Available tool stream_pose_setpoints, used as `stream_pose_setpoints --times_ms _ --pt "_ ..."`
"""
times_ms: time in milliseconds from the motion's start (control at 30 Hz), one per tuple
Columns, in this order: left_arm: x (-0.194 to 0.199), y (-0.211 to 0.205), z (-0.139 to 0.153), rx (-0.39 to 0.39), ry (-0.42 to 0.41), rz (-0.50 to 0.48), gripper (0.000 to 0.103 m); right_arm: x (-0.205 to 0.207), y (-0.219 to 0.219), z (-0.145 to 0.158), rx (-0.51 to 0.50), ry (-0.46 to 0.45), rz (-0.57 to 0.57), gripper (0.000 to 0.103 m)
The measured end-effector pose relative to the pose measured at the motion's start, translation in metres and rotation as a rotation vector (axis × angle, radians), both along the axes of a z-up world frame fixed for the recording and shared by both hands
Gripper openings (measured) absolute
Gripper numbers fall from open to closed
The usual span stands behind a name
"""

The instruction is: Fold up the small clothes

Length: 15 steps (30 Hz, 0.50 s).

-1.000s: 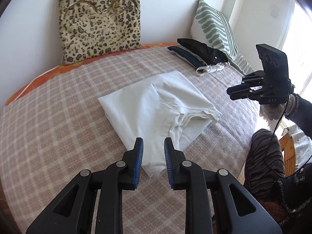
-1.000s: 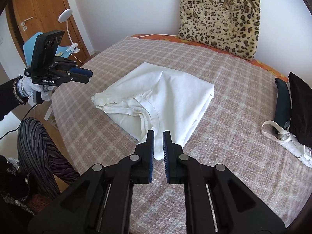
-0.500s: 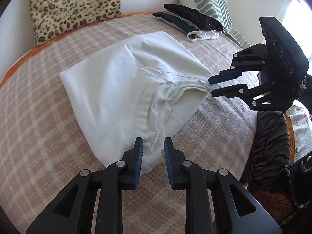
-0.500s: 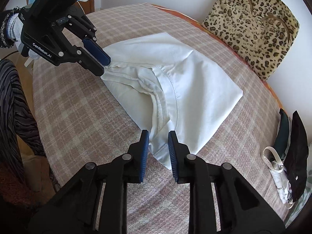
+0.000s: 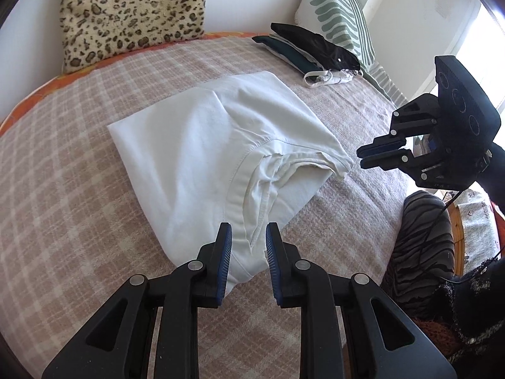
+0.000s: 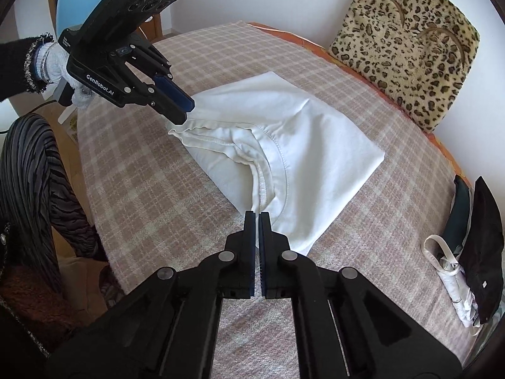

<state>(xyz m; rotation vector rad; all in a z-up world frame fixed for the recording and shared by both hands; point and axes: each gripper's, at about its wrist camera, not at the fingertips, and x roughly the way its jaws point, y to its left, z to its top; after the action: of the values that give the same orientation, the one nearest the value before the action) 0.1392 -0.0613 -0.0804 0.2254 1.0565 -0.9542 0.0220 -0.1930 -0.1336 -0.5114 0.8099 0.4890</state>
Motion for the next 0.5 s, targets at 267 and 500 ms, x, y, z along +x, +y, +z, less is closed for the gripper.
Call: stream_pose_setpoints --times_ms 267,500 --pt "0.006 -0.004 -0.01 0.033 0.006 -0.005 0.02 0.026 0.015 -0.031 -0.108 0.008 -0.049 0.013" --pt "0.006 0.002 -0.025 0.056 0.028 -0.005 0.02 0.013 -0.003 -0.004 0.011 0.027 -0.015 0.004"
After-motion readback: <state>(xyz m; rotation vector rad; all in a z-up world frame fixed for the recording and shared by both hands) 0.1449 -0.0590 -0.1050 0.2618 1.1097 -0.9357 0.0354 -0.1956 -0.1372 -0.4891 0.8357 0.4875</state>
